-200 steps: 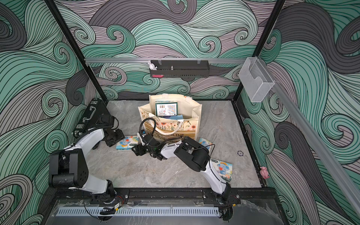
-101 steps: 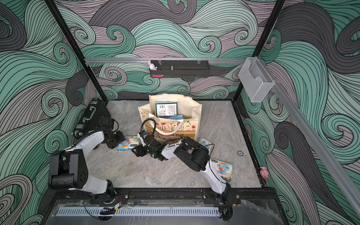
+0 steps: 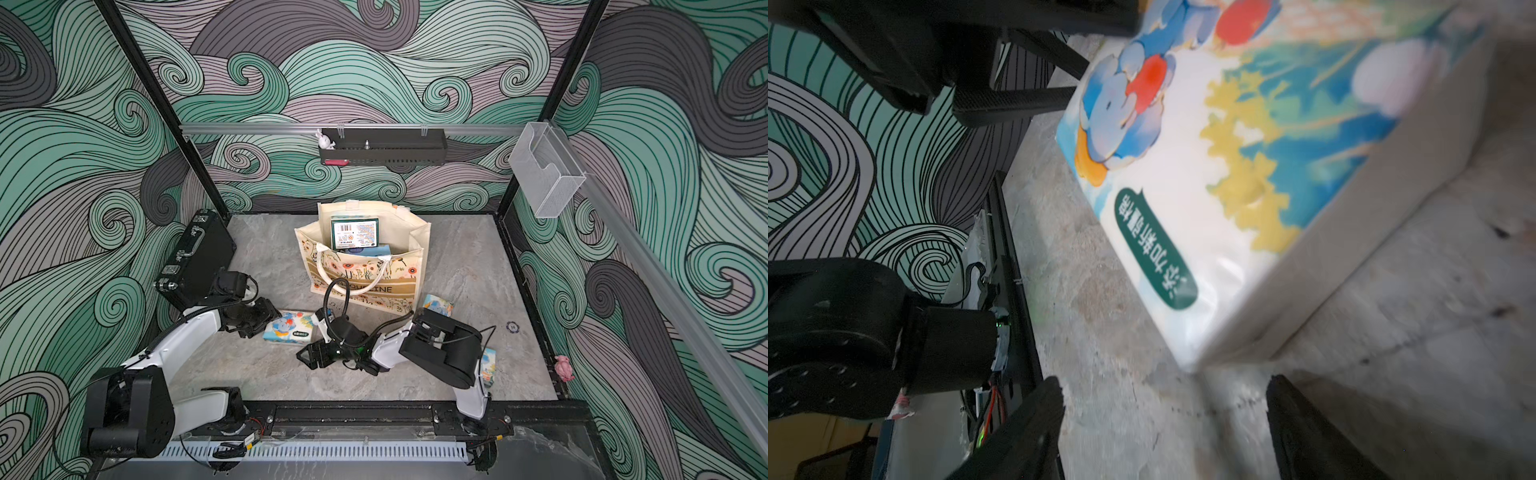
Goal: Put tissues into the canvas bag
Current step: Move the pack of facial tissues to the center of the board, then pick up the pack of facial tissues from the center of the board.
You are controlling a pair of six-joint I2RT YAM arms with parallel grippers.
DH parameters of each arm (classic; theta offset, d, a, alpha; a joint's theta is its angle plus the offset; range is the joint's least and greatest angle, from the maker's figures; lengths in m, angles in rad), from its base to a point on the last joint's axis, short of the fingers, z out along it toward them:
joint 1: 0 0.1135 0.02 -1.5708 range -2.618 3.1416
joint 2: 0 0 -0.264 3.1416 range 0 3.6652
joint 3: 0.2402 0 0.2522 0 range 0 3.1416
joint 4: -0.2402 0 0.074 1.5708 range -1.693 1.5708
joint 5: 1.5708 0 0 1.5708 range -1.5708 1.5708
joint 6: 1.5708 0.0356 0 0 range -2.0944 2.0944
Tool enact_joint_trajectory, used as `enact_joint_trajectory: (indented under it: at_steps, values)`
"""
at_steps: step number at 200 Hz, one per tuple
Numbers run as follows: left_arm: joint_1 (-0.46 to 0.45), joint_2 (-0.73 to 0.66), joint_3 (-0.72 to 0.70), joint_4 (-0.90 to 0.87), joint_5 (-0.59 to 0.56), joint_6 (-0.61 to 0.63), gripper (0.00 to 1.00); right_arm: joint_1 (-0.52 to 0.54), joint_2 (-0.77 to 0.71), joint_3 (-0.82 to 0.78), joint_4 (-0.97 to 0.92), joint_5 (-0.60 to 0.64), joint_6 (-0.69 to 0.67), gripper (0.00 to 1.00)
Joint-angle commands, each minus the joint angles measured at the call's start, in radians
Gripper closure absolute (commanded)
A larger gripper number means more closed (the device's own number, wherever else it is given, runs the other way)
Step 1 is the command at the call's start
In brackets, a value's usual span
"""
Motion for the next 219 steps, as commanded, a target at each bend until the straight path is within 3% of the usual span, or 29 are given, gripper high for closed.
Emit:
enact_joint_trajectory:
  at_steps: [1,48,97,128,219]
  values:
    - [-0.063,-0.039,-0.017,0.028,0.049,-0.049,0.43,-0.006,-0.069,-0.081,-0.025,0.024,0.088,0.19]
    - [-0.176,-0.013,-0.052,0.053,0.009,-0.045,0.43,-0.098,-0.101,-0.128,-0.038,0.039,0.264,0.12]
    - [-0.191,-0.02,-0.047,0.033,-0.05,-0.043,0.47,-0.216,-0.086,-0.073,-0.134,0.045,0.211,0.1]
    - [-0.2,-0.007,-0.056,0.025,-0.064,-0.057,0.6,-0.245,-0.005,0.043,-0.158,-0.064,0.19,0.11]
    - [-0.207,0.109,-0.027,-0.066,-0.121,-0.077,0.67,-0.233,0.191,0.121,0.175,-0.34,0.33,0.13]
